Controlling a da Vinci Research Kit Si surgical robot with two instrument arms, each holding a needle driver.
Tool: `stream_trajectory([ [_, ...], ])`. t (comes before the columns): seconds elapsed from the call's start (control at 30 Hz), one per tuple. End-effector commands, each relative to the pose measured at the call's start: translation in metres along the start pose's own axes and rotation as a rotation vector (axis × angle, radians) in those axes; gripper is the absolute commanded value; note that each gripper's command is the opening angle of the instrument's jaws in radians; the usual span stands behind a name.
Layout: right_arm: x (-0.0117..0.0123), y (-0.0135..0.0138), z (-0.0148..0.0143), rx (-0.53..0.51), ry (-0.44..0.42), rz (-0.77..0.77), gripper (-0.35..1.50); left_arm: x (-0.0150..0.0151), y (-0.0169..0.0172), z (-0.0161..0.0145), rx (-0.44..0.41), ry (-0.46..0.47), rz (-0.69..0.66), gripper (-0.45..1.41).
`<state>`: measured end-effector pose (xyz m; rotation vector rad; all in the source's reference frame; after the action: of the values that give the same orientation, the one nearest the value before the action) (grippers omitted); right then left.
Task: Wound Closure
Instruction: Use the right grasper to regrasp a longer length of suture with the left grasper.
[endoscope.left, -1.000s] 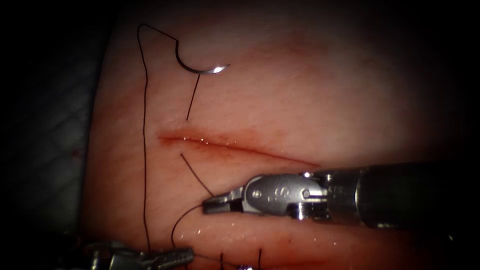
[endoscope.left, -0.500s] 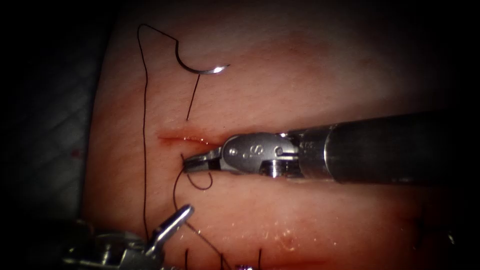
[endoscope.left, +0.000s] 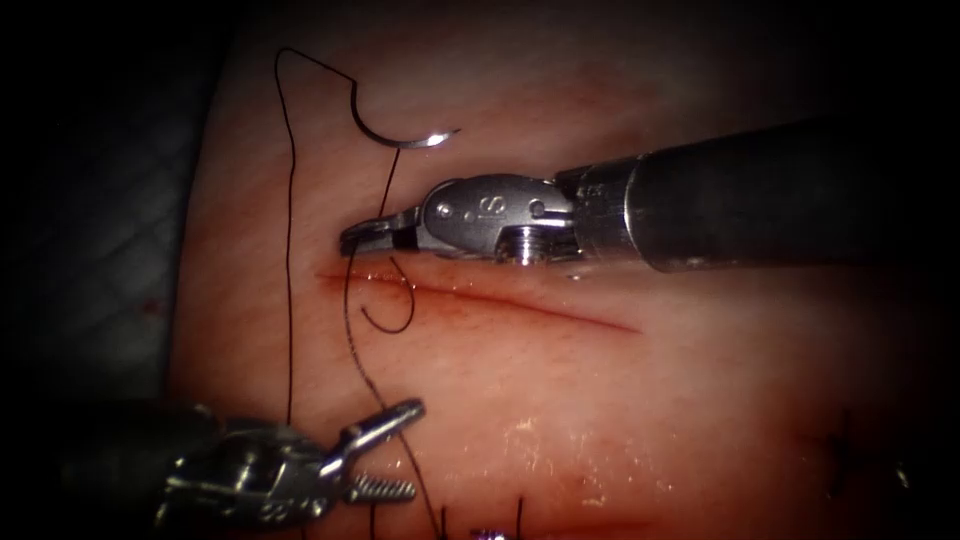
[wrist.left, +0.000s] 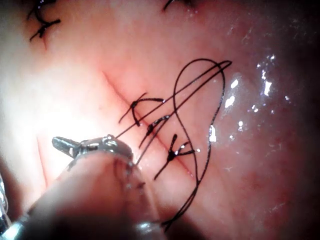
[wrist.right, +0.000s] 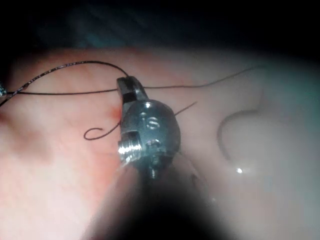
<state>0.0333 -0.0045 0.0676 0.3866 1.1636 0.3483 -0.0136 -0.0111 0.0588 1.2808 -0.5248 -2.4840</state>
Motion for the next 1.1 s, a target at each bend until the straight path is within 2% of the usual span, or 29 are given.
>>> stream_trajectory([
  [0.03,0.0,0.0005,0.0007,0.0,0.002,-0.005,-0.35,0.0001,0.0006,0.0009,-0.01,0.0,0.005,0.39],
  [0.3,0.0002,0.0018,0.0012,-0.007,0.003,0.001,-0.35,0.0011,0.0031,0.0022,-0.101,-0.029,0.077,0.35],
  [0.37,0.0002,0.0019,0.0013,-0.008,0.003,0.001,-0.35,0.0014,0.0037,0.0025,-0.119,-0.028,0.09,0.42],
  [0.57,0.0002,0.0018,0.0016,-0.007,0.005,-0.003,-0.35,0.0017,0.0045,0.0024,-0.134,-0.03,0.104,0.37],
  [0.87,0.0,0.0014,0.0014,-0.002,0.005,-0.007,-0.35,0.0003,0.0053,0.0014,-0.156,-0.046,0.115,0.29],
  [1.0,0.0,0.0012,0.0015,-0.001,0.006,-0.014,-0.35,-0.0002,0.0059,0.0017,-0.172,-0.053,0.123,0.29],
  [1.1,0.0001,0.0011,0.0015,0.0,0.007,-0.015,-0.35,-0.0003,0.0064,0.002,-0.179,-0.059,0.127,0.22],
])
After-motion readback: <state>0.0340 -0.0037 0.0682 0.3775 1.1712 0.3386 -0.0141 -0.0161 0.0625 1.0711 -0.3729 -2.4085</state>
